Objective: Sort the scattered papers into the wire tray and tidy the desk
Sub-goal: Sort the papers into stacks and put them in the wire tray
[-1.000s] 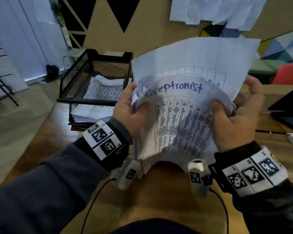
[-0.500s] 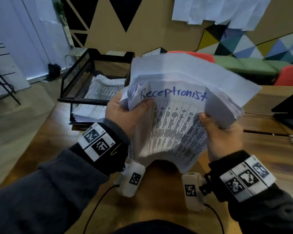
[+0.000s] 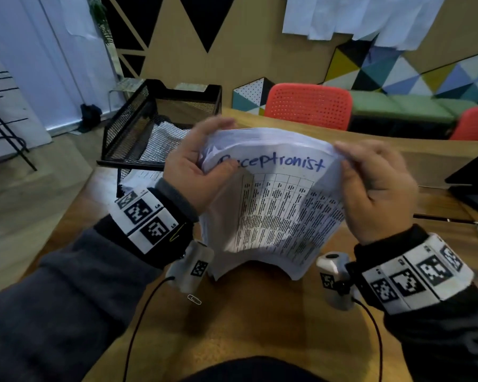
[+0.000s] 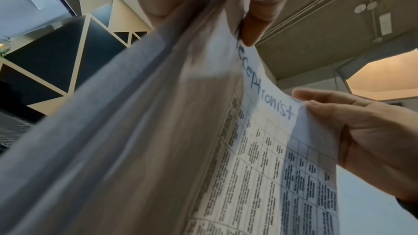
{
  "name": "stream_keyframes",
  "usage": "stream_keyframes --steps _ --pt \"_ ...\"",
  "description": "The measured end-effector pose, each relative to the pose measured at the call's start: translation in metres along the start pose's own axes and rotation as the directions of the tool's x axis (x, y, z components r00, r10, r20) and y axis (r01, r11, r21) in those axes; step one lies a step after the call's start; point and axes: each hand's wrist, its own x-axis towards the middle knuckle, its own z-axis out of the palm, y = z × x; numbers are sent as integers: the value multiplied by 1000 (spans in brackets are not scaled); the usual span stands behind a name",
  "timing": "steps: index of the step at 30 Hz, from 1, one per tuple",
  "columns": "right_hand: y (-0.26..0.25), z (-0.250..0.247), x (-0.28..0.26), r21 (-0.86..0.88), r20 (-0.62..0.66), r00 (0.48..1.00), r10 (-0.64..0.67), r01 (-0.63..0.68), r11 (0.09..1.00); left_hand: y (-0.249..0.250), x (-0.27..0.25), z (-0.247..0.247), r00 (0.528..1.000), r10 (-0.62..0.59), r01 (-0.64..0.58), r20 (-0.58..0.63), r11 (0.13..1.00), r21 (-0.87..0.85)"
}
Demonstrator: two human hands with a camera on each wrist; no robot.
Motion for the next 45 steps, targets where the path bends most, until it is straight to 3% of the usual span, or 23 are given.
stream_keyframes --steps 2,4,5,7,8,9,12,15,22,28,30,32,35,39,42,44,45 --pt "2 1 -1 9 22 1000 3 -3 1000 -4 1 -1 1000 16 -16 -3 1000 14" --pt "5 1 -6 169 60 980 191 -198 965 -8 3 -3 1000 1 -1 -26 1000 -1" --pt "6 1 -8 295 117 933 340 -359 885 -9 5 -3 999 -5 5 -43 1000 -6" --pt "8 5 -13 421 287 771 568 -634 648 -12 7 -1 998 -16 15 -66 1000 -9" --pt "6 8 -14 410 344 705 620 -707 577 -12 7 0 997 -15 14 -74 1000 -7" --pt "4 11 -14 381 358 675 645 -737 559 -11 6 1 996 -8 7 -84 1000 -8" --pt "-1 14 -10 432 243 692 680 -705 563 -5 2 -2 993 5 -11 -115 999 -53" --pt "1 10 -8 531 164 722 673 -639 557 -7 -1 -13 991 -93 71 -99 976 -205" --pt "0 3 -11 501 210 725 656 -656 564 -15 2 -11 935 -265 216 -235 952 -217" --pt "0 -2 -10 487 175 748 640 -630 604 -12 6 -4 856 -454 349 -246 860 -372" --pt "-2 -1 -11 492 171 751 637 -626 606 -10 5 0 862 -442 342 -247 868 -361" --pt "-5 0 -12 515 181 743 645 -630 581 -8 1 1 906 -374 301 -196 898 -322" --pt "-13 -1 -12 502 191 749 634 -630 593 -4 -2 4 971 -238 223 -22 935 -275" --pt "-23 -4 -8 535 105 765 636 -582 612 -10 -13 -7 974 -60 150 218 895 -421" --pt "-23 -5 -5 551 47 752 657 -568 611 3 -6 6 984 -11 47 176 979 -200" --pt "-24 -3 -5 550 52 755 654 -568 612 1 -9 6 983 -138 146 119 988 -56" --pt "-25 -2 -6 553 62 766 640 -560 617 1 -11 7 986 -162 162 26 987 -8"
